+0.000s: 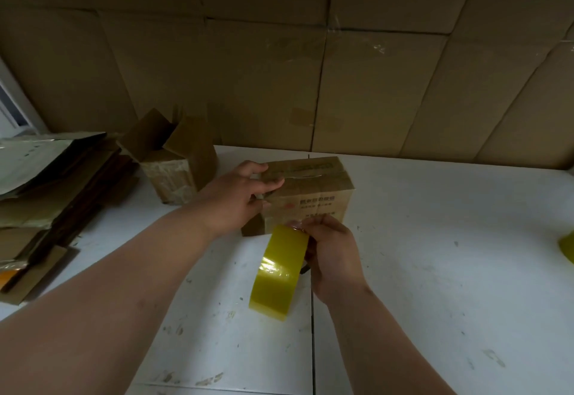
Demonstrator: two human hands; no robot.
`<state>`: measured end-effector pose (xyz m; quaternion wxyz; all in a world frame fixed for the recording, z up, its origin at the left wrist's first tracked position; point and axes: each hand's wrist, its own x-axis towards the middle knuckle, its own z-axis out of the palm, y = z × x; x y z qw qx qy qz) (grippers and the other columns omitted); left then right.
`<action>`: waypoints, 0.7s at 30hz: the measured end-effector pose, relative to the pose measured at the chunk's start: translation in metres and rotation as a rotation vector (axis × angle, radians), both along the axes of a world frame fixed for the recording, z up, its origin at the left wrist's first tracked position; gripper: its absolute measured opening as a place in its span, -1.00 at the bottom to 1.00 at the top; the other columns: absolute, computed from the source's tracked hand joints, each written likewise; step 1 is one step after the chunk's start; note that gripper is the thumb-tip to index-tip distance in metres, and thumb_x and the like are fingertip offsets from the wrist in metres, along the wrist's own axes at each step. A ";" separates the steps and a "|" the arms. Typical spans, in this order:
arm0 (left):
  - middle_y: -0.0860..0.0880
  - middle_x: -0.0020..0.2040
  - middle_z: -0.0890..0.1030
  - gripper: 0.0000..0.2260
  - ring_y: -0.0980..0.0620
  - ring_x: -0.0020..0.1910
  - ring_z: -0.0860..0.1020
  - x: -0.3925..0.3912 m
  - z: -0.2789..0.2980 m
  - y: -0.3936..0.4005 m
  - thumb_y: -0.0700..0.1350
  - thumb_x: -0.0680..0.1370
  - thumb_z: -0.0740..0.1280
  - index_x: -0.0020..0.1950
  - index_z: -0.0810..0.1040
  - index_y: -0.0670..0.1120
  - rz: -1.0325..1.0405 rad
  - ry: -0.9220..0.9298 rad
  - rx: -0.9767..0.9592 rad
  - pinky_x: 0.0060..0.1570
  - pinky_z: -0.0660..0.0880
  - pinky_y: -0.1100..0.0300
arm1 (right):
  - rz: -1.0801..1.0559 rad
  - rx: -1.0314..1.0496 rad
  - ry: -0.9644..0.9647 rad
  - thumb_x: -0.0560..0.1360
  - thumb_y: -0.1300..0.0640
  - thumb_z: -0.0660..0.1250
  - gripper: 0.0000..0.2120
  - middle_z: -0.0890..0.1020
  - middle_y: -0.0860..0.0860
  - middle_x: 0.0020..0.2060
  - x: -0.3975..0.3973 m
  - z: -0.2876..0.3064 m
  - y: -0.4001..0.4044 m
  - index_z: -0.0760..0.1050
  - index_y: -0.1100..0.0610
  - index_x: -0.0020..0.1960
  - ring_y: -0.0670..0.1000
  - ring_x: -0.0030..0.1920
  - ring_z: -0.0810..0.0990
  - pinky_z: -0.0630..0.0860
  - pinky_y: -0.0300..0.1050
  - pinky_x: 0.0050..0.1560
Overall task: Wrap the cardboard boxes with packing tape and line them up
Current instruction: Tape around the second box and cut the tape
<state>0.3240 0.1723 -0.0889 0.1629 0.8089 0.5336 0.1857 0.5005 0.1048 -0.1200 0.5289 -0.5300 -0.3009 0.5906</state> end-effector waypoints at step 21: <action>0.20 0.38 0.35 -0.62 0.05 0.43 0.36 -0.023 0.000 0.005 -0.23 0.55 0.40 0.35 0.55 0.02 0.121 -0.196 0.033 0.43 0.36 -0.02 | -0.163 0.164 0.233 0.50 0.48 0.23 -0.71 0.64 0.03 -0.09 0.042 0.019 0.006 0.49 0.18 -0.30 0.15 -0.09 0.62 0.47 0.13 0.06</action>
